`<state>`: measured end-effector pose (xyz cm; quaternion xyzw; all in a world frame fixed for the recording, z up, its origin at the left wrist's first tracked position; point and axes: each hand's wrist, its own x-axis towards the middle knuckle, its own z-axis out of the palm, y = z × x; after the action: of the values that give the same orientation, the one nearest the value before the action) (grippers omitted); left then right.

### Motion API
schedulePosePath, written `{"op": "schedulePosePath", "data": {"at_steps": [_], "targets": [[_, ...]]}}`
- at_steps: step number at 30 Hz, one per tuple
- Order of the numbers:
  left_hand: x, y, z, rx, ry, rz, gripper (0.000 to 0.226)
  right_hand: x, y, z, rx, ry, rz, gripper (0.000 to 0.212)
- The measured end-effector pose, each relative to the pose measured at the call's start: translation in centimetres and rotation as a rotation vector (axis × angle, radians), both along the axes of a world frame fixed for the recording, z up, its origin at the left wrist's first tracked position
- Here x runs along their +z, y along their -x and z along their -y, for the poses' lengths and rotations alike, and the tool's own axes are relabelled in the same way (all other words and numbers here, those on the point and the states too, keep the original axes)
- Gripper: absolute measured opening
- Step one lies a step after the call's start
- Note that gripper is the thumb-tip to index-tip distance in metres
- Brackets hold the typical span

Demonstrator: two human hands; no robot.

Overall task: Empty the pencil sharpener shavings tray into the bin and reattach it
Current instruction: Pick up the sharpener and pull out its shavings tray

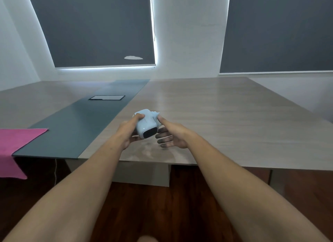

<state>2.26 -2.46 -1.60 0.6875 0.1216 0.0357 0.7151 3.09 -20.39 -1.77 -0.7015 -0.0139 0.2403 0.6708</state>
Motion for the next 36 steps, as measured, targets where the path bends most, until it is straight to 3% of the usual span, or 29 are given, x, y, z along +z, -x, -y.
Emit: {"op": "schedulePosePath", "data": {"at_steps": [6, 17, 22, 26, 36], "targets": [[0.5, 0.3, 1.5, -0.064, -0.001, 0.036, 0.021, -0.2, 0.2, 0.7, 0.003, -0.078, 0.020, 0.071], [1.0, -0.1, 2.6, -0.086, -0.032, 0.058, 0.018, -0.1, 0.0, 2.8, -0.074, -0.145, 0.072, 0.049], [0.5, -0.5, 1.4, -0.080, -0.067, 0.065, 0.036, -0.5, -0.7, 4.9, -0.202, -0.247, 0.046, 0.047], [-0.3, -0.9, 1.0, 0.006, -0.125, 0.101, 0.054, -1.1, -1.2, 5.9, -0.267, -0.313, 0.042, 0.032], [-2.3, -1.9, 2.7, 0.200, -0.440, 0.153, 0.071, -2.3, -1.9, 6.3, -0.401, -0.311, 0.052, 0.009]]}}
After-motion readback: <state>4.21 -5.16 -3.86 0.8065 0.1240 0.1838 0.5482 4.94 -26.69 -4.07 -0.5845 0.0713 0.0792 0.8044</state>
